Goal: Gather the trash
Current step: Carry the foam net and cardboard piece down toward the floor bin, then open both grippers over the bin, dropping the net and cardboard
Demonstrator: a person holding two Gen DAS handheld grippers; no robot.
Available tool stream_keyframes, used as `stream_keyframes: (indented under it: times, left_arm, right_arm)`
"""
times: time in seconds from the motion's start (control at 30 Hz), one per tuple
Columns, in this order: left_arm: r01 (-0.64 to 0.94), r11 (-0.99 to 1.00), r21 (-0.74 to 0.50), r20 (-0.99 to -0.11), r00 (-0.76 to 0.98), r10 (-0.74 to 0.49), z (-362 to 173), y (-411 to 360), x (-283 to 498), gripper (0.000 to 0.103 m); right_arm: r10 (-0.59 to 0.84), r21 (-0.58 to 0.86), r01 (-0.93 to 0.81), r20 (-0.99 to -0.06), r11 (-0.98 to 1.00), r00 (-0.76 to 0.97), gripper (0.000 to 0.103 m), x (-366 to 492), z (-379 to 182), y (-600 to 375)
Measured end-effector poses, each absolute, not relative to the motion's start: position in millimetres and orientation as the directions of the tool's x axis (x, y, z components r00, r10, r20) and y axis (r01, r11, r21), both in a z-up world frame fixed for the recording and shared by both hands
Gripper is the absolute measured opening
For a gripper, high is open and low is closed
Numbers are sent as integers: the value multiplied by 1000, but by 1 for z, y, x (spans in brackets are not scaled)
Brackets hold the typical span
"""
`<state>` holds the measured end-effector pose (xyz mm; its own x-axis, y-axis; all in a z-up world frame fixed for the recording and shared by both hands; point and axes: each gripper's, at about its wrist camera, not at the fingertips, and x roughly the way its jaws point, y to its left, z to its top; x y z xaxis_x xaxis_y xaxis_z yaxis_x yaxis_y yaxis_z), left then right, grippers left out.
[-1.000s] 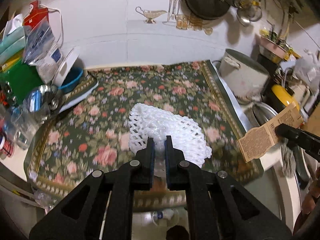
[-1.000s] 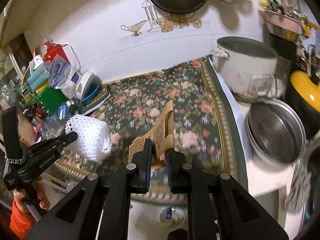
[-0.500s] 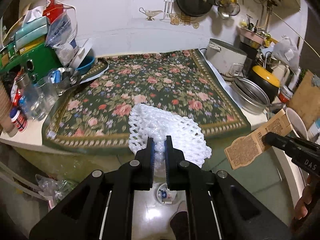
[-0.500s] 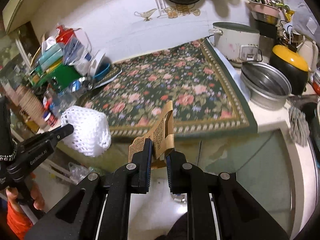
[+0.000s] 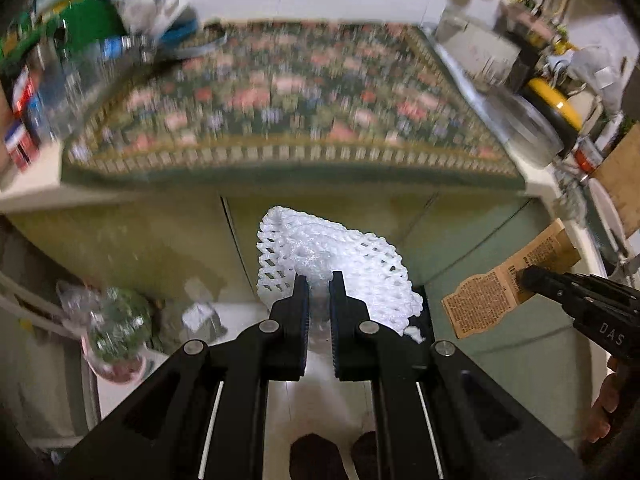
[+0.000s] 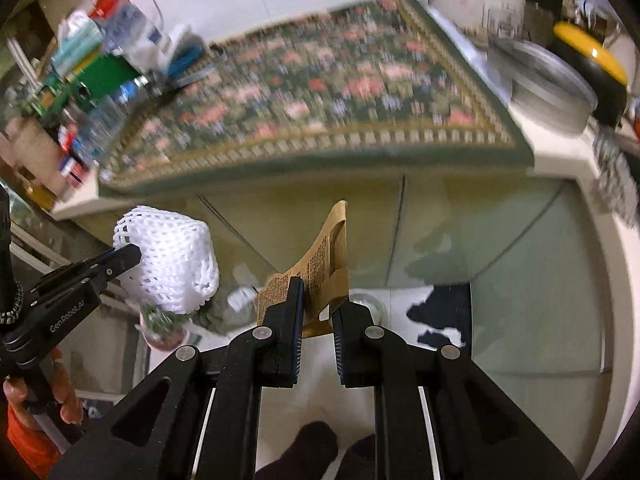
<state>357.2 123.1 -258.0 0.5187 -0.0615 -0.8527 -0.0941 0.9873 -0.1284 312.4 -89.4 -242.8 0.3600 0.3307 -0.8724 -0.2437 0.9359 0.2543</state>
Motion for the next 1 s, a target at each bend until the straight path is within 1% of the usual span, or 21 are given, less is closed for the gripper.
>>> stream_keyframes:
  times: [0.17,0.3,0.47,0.6,0.67,0.7,0.77,0.8,0.83,0.87,0.93,1.0]
  left_arm:
    - [-151,982,-113,-894,448,-34,-344,107,367,8]
    - [-188,978,-94,-916,401,-11,-411,97,370,8]
    - [-240,966,-92,-943,333,-7,-505,91,371,8]
    - [-257,962,-90,-953,302,-8,-562,93,379,8]
    - [-257,963,-79,-956,293,0,-587,92,384,8]
    - [-257,964,-74,-957,289,4,-600,93,387,8]
    - [-260,963,-78,-958,286,-1,-618,94,394,8]
    - [-260,963,-77,-959,285,0,-626,93,398,8]
    - [-259,963,-74,-959,284,3,-634,93,402,8]
    - [-259,963,-75,-958,285,2,-641,93,406,8]
    - [-255,963,-84,-958,287,-8,-651,90,413,8]
    - [-245,965,-97,-958,286,-24,-661,87,421,8]
  right_arm:
    - [288,225,-234,-913,946,289,12,324,-318,-105]
    - [246,191,-238,-942,952,228,12,341,-395,-114]
    - [225,174,-269,-958,947,175,12,358,-486,-109]
    - [231,181,-295,-962,938,144,13,372,-553,-97]
    - [234,183,-310,-963,933,136,16,375,-576,-91]
    - [240,189,-316,-962,930,129,19,378,-592,-86]
    - [261,213,-325,-959,921,110,21,383,-611,-80]
    - [273,229,-329,-957,916,95,25,386,-620,-76]
    - [284,242,-331,-955,912,83,31,388,-627,-74]
    - [291,252,-332,-954,909,73,33,391,-632,-72]
    - [300,265,-327,-952,907,62,44,393,-642,-71]
    - [298,264,-313,-952,913,66,47,395,-645,-75]
